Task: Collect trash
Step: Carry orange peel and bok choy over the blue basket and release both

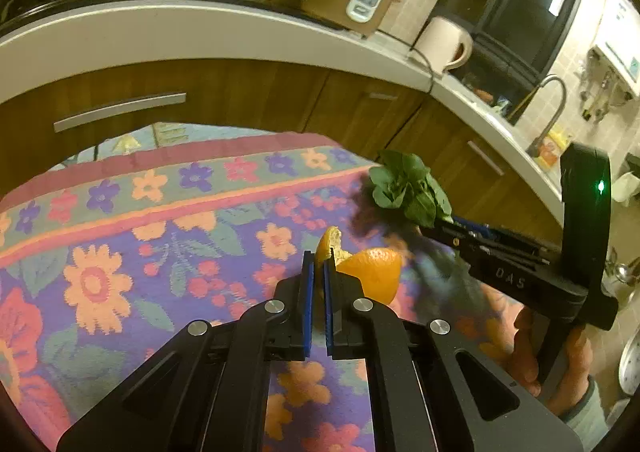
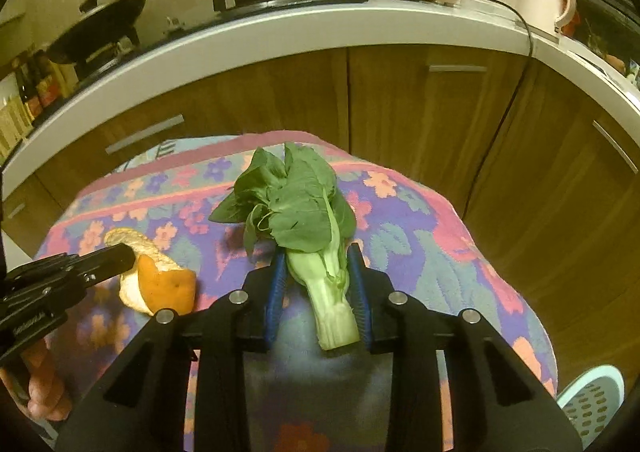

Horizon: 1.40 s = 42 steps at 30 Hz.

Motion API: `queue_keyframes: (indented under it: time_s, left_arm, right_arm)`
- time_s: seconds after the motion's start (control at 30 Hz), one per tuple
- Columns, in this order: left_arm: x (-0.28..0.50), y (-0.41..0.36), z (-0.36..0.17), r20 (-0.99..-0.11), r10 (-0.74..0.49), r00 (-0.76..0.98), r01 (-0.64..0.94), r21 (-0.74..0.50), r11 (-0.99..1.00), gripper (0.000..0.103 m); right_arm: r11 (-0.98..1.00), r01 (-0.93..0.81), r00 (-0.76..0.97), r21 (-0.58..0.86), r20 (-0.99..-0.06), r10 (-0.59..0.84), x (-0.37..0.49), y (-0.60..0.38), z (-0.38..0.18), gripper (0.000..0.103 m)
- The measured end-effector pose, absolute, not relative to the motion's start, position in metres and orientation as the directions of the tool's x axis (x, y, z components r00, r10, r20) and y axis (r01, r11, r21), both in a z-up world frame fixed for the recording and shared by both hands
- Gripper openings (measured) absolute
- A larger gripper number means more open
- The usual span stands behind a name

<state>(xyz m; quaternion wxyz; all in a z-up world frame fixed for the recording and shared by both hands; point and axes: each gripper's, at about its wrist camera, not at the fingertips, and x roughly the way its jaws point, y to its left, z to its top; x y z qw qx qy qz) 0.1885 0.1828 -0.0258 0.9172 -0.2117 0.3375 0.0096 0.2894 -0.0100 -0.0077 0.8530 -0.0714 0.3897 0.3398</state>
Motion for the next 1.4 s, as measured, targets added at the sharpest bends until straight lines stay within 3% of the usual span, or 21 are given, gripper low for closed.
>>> queue_keyframes:
  time_s: [0.4,0.7,1.4]
  left_arm:
    - [0.177,0.141,0.001,-0.544,-0.261,0.798,0.006,-0.425,0.905,0.002]
    - [0.178,0.068,0.025,-0.539,-0.322,0.778,0.114,-0.383,0.917,0.002]
    - [0.205,-0.135,0.002,-0.631,-0.48,0.609,0.349,-0.33,0.877,0.002]
  right_arm:
    - [0.831,-0.517,0.564,0.206,-0.648,0.512,0.231,-0.104,0.013,0.027]
    - [0.893,-0.41,0.663,0.184,-0.612,0.431,0.195,-0.201,0.034,0.027]
    - [0.944,-0.124,0.679,0.307,-0.668,0.306,0.174,-0.368,-0.015,0.027]
